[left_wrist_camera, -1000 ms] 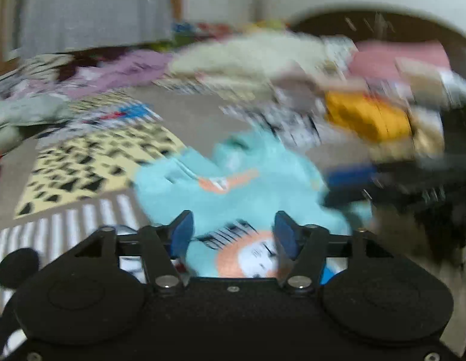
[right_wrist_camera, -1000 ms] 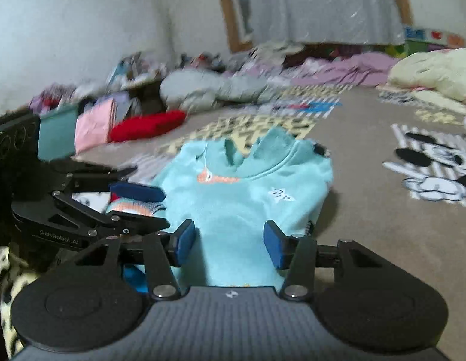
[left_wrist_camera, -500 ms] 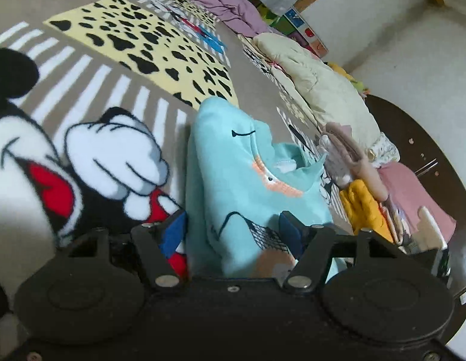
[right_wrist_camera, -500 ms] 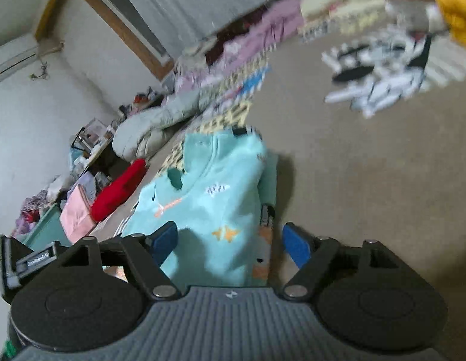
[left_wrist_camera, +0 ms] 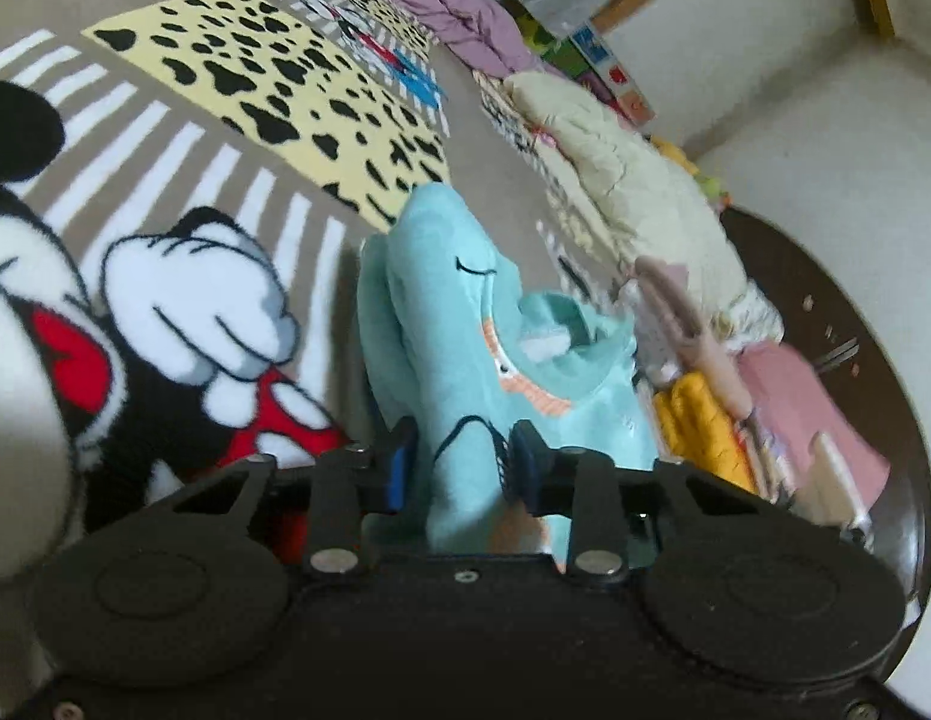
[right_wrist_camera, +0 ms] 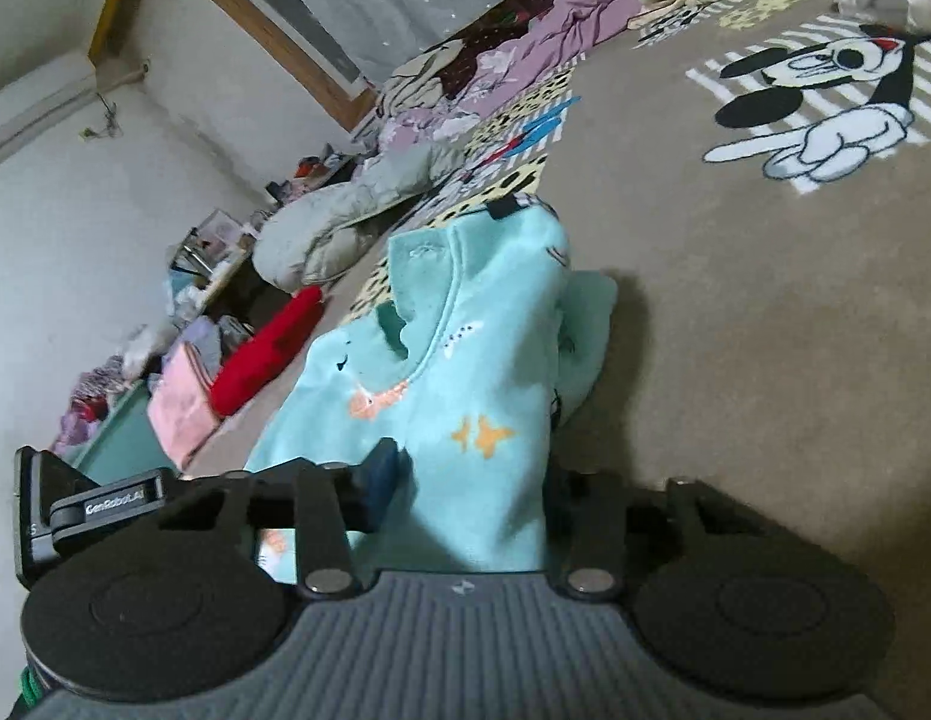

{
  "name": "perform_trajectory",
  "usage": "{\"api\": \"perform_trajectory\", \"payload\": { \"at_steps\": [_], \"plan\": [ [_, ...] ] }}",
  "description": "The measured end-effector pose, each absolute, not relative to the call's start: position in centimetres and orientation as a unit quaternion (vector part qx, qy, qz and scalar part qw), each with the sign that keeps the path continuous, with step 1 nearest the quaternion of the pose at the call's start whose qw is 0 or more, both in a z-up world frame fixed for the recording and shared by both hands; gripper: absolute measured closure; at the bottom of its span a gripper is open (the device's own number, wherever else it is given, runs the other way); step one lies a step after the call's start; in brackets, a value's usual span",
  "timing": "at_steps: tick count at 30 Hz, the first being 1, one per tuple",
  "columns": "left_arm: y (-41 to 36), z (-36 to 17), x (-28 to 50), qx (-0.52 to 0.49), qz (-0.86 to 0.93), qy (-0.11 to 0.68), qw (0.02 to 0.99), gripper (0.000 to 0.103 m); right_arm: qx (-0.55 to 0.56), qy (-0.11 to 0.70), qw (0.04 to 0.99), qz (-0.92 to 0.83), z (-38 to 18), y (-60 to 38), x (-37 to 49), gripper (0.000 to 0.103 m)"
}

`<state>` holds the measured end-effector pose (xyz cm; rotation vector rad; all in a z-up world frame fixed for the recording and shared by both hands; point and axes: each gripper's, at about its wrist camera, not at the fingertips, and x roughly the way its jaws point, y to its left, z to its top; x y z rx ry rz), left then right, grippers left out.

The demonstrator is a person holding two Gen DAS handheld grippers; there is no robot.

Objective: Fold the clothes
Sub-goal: 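Carry the folded sweatshirt with both grippers onto the yellow garment stack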

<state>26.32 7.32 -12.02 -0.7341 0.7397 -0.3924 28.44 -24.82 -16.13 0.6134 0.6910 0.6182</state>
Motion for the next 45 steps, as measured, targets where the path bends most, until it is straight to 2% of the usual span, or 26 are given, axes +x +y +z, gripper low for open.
{"api": "perform_trajectory", "payload": {
  "at_steps": [9,15,21,30,31,33,35,36,39,45],
  "plan": [
    [1.9,-7.0,24.3,-0.361,-0.234,0.293,0.854,0.073,0.384,0.263,0.824,0.323,-13.4,-30.7,25.9,0.065],
    [-6.7,-4.1,26.7,-0.38,-0.298,0.263,0.836,0.073,0.372,0.191,0.858,0.298,-9.1,-37.8,23.8,0.065],
    [-16.2,-3.3,30.7,-0.413,-0.354,0.244,0.802,0.073,0.348,0.15,0.892,0.246,-5.1,-46.8,24.6,0.065],
    [-27.3,-5.4,36.5,-0.428,-0.379,0.262,0.778,0.073,0.31,0.105,0.934,0.146,-0.9,-57.3,28.8,0.063],
    [-28.5,-5.6,37.1,-0.43,-0.381,0.264,0.775,0.073,0.302,0.114,0.939,0.12,-0.9,-57.9,29.7,0.06],
    [-29.7,-5.7,37.7,-0.415,-0.386,0.261,0.782,0.073,0.242,0.155,0.958,0.017,-1.5,-57.8,31.4,0.041],
    [-30.0,-5.4,37.6,-0.386,-0.39,0.251,0.797,0.072,0.16,0.206,0.963,-0.071,-2.7,-57.2,33.5,0.044],
    [-30.1,-5.3,37.6,-0.371,-0.392,0.247,0.805,0.068,0.116,0.226,0.962,-0.103,-3.4,-56.6,34.4,0.045],
    [-30.5,-5.0,37.5,-0.327,-0.397,0.232,0.826,0.061,0.021,0.224,0.966,-0.128,-4.9,-54.9,34.7,0.049],
    [-31.3,-4.3,37.3,-0.235,-0.404,0.2,0.861,0.06,-0.017,0.107,0.989,-0.099,-3.5,-54.0,30.2,0.044]
  ]
}}
